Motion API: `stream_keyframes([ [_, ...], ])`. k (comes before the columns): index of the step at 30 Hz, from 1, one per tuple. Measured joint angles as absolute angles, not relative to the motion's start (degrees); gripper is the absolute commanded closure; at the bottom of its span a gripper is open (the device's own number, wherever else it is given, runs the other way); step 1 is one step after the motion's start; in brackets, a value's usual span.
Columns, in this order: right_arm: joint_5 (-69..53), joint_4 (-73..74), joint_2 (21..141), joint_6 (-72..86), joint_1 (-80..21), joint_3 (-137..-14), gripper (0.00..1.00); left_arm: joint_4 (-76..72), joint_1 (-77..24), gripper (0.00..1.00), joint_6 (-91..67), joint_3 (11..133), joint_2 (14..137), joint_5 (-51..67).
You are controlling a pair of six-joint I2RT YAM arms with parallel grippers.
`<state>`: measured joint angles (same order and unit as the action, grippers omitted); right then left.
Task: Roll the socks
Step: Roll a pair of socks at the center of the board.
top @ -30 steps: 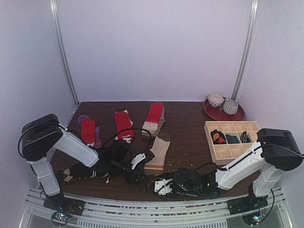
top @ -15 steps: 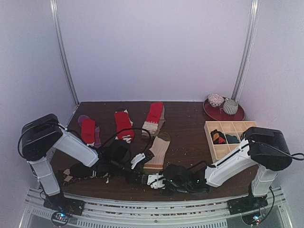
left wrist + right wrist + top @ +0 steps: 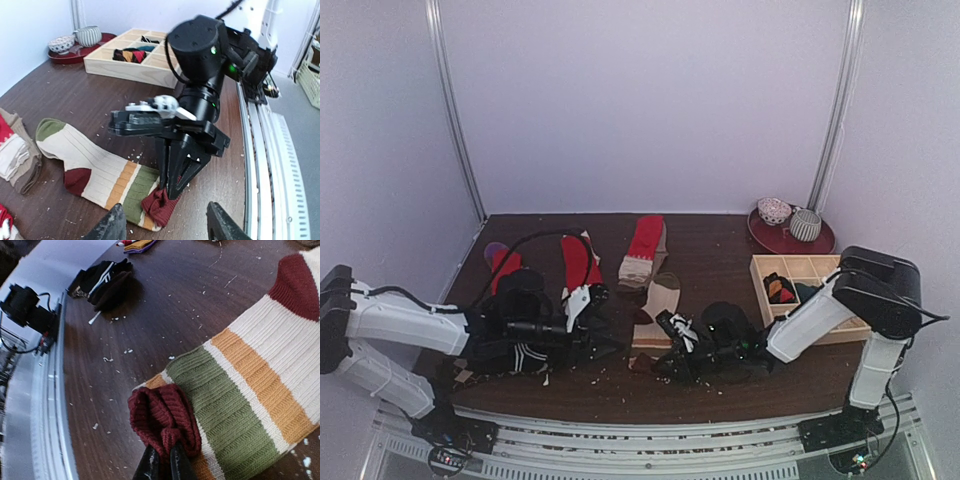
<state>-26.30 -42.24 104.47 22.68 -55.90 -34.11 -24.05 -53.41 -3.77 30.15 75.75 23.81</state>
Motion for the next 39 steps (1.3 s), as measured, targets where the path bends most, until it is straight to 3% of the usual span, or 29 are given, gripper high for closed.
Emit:
stream_keyframes([
  [7, -37.2, -54.5, 111.7, 39.0, -53.5, -34.2, 1.0, -27.4, -54.2, 0.5, 0.7, 31.4, 89.1, 27.4],
  [17, -40.4, -55.4, 112.8, 44.3, -52.2, -35.0, 1.0, -30.6, -55.7, 0.55, 2.1, 36.6, 100.9, 29.5],
  [22, -40.7, -55.2, 112.8, 44.3, -52.1, -35.0, 1.0, -32.1, -55.7, 0.7, 1.9, 38.2, 104.5, 28.9],
  [28, -40.8, -53.3, 112.2, 44.2, -51.9, -35.0, 1.0, -32.9, -55.7, 1.0, 0.8, 38.9, 106.8, 29.4],
  [35, -38.0, -40.3, 105.7, 37.4, -51.8, -35.4, 0.85, -33.5, -56.1, 1.0, -1.2, 39.4, 107.7, 29.4],
  [38, -33.1, -31.1, 96.9, 29.3, -53.3, -35.4, 0.7, -31.6, -56.2, 1.0, -2.7, 40.1, 108.1, 29.5],
  [39, -29.9, -28.6, 93.3, 25.1, -53.9, -35.5, 0.61, -31.2, -56.2, 1.0, -3.2, 40.2, 108.1, 29.6],
])
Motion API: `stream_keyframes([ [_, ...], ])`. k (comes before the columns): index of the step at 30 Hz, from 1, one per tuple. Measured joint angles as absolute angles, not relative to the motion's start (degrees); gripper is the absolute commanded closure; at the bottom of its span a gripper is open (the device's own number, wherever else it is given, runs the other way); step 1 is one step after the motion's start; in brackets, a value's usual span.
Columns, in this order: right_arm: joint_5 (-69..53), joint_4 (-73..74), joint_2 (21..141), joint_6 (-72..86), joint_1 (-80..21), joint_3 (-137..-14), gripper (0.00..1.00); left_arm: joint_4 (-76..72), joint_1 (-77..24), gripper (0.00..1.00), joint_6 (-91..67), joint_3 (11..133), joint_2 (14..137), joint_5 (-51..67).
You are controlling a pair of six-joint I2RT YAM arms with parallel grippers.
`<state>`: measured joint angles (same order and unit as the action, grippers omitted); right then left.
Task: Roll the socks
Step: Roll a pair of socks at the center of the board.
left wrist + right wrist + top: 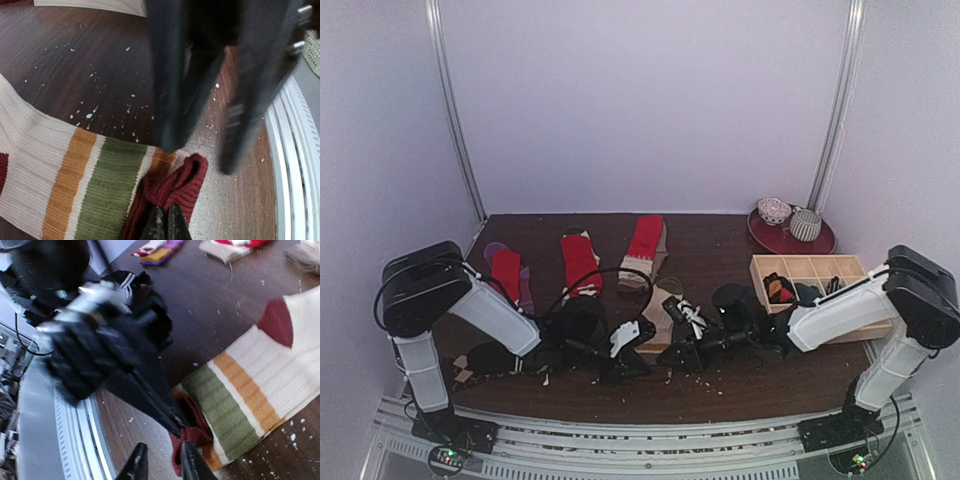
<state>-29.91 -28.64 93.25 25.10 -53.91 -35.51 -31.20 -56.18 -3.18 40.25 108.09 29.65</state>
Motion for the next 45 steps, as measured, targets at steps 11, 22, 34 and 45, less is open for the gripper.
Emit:
stream_keyframes([
  [11, -6.7, -25.6, 88.4, -7.2, -68.3, -33.6, 0.55, -30.9, -54.0, 1.0, -10.3, 42.2, 111.2, 36.7],
  [22, 2.3, -29.8, 90.9, -22.8, -70.9, -28.8, 0.59, -32.0, -53.2, 1.0, -12.6, 41.7, 111.6, 39.3],
  [34, 10.1, -33.6, 91.8, -31.8, -76.7, -29.1, 0.61, -31.7, -53.2, 1.0, -12.7, 41.7, 111.6, 39.5],
  [45, 12.5, -31.3, 101.4, -29.5, -73.3, -37.3, 0.59, -30.1, -53.1, 1.0, -12.6, 41.5, 110.7, 39.5],
])
